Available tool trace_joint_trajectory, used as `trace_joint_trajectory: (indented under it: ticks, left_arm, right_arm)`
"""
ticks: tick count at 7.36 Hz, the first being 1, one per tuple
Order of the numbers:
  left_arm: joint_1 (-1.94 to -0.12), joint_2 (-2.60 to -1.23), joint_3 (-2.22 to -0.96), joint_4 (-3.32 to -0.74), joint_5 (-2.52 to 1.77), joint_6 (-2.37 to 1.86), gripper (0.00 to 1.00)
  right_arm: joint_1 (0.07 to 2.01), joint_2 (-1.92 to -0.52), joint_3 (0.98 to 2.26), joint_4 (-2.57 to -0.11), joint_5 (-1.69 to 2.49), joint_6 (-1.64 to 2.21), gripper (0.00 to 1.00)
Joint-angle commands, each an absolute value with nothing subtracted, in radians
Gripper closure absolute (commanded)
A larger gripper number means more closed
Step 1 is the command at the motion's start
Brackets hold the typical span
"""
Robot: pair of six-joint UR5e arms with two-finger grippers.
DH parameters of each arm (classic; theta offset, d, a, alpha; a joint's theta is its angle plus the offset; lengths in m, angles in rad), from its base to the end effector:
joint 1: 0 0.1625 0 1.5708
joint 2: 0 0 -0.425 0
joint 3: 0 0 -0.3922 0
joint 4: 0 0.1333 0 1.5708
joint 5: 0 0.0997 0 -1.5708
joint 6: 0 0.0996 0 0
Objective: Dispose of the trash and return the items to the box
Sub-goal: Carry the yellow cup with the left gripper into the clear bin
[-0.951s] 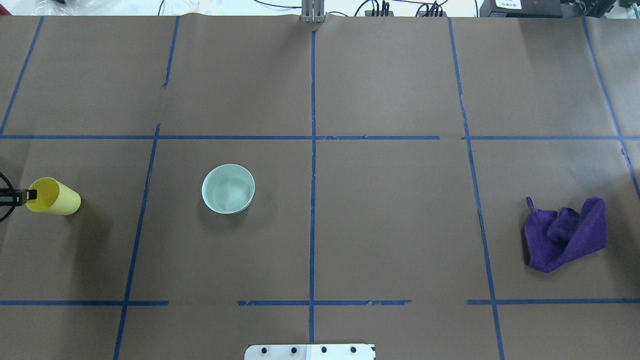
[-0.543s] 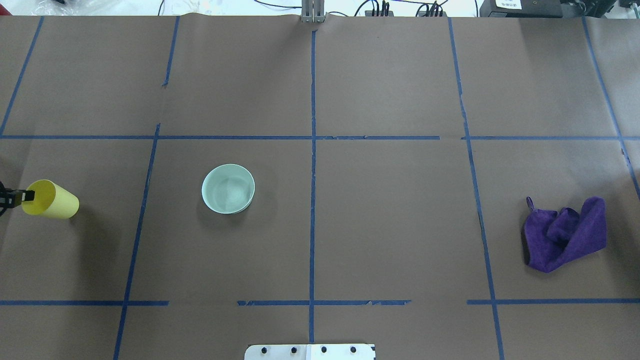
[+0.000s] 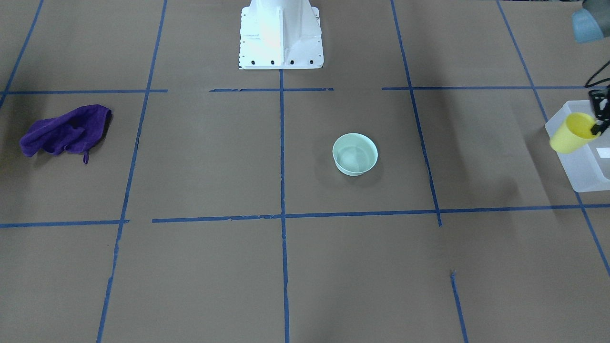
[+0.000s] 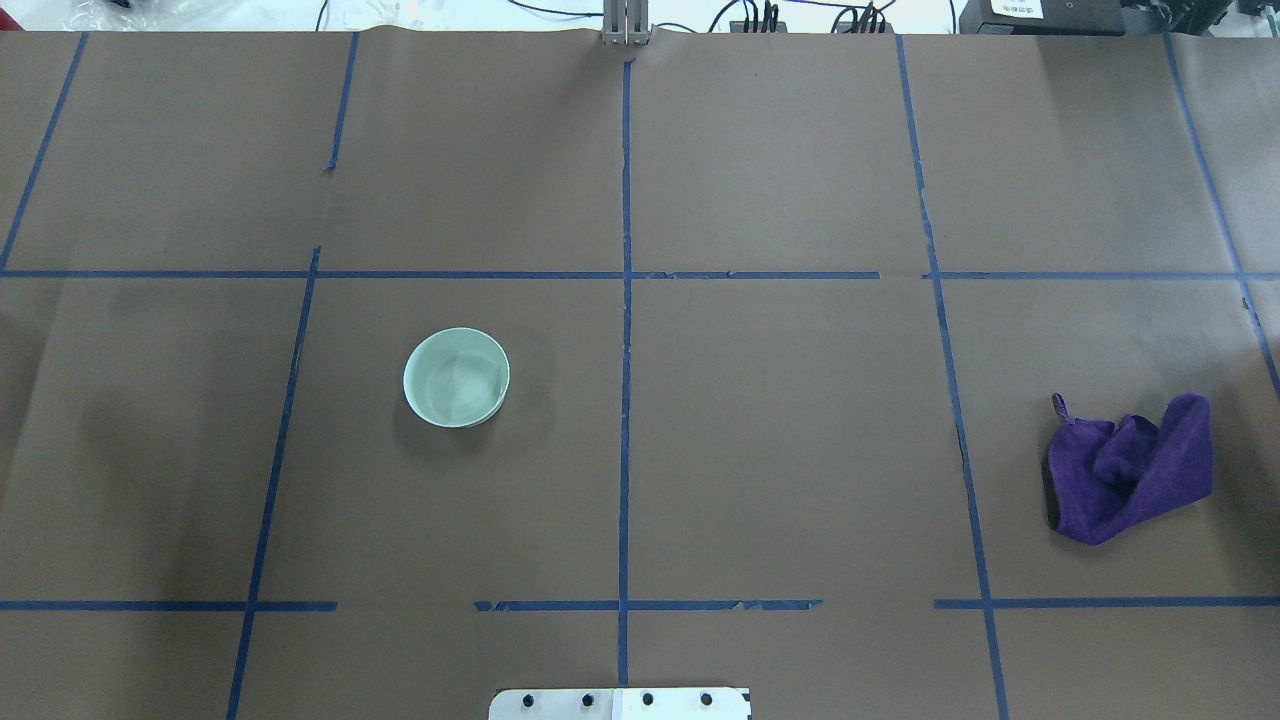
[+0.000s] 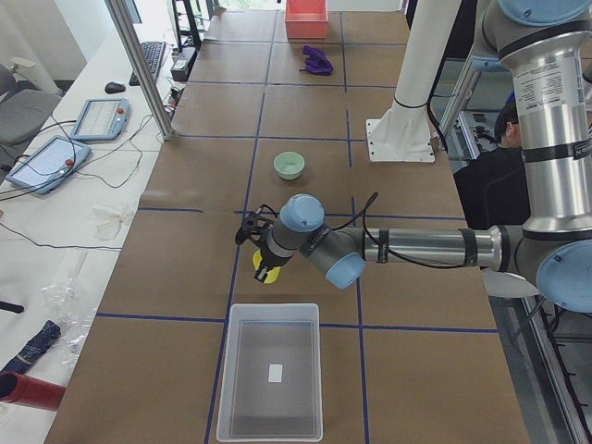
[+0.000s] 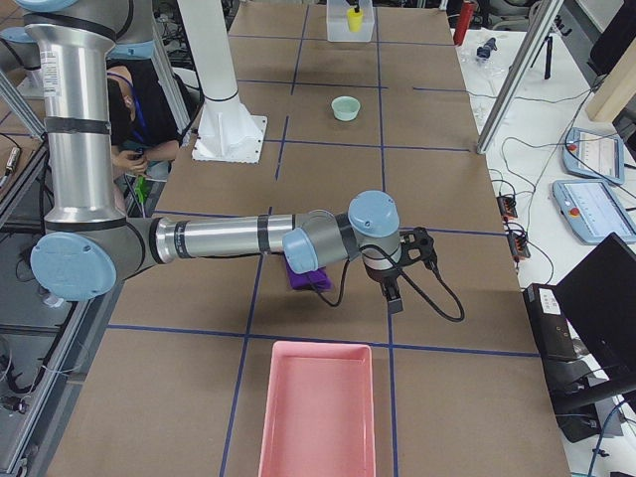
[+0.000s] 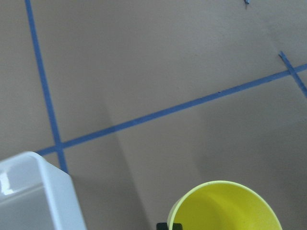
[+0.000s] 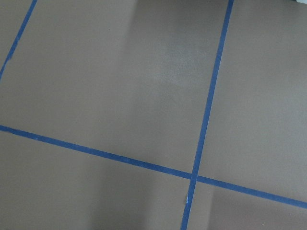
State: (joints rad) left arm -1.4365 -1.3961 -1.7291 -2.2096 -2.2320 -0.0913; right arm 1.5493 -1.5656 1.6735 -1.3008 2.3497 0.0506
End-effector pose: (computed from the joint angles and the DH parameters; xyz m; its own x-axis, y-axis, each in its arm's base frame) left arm -0.0119 -0.4508 0.5932 0.7411 0.3851 -0.5500 -0.0414 0.8438 0.5351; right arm 0.0523 -0.5122 0.5744 0.7061 -0.2271 0.6708 -0.0157 0.9419 0.3355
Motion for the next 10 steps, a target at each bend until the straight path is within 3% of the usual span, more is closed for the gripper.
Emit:
trace_joint_trajectory:
  ticks: [1, 2, 4, 6, 9, 10]
  left_arm:
    - [-1.586, -1.471, -1.628, -2.037, -2.241, 0.273, 1.00]
    - [-1.586, -1.474, -1.567, -2.055, -2.241, 0.313, 1.00]
    - [-1.582, -1.493, -1.325, -2.399, -2.232, 0.176, 1.00]
    - [-1.537, -1.493, -1.252, -2.542, -2.183, 0.023, 1.00]
    - [-1.532, -1.493, -1.253, -2.543, -2.241, 0.020, 0.66]
    - [-1.531, -1.493, -1.255, -2.543, -2.241, 0.024, 0.43]
  right_arm:
    - [1.549, -1.566, 1.674, -1.299, 2.350, 0.051, 0.00]
    - [1.549, -1.566, 1.674, -1.301, 2.350, 0.051, 0.00]
    - [1.549, -1.566, 1.675, -1.299, 2.350, 0.051, 0.00]
    - [1.549, -1.566, 1.675, -1.299, 2.350, 0.051, 0.00]
    - [1.549, -1.566, 1.677, -1.301, 2.352, 0.052, 0.00]
    - [1.549, -1.566, 1.677, -1.301, 2.352, 0.052, 0.00]
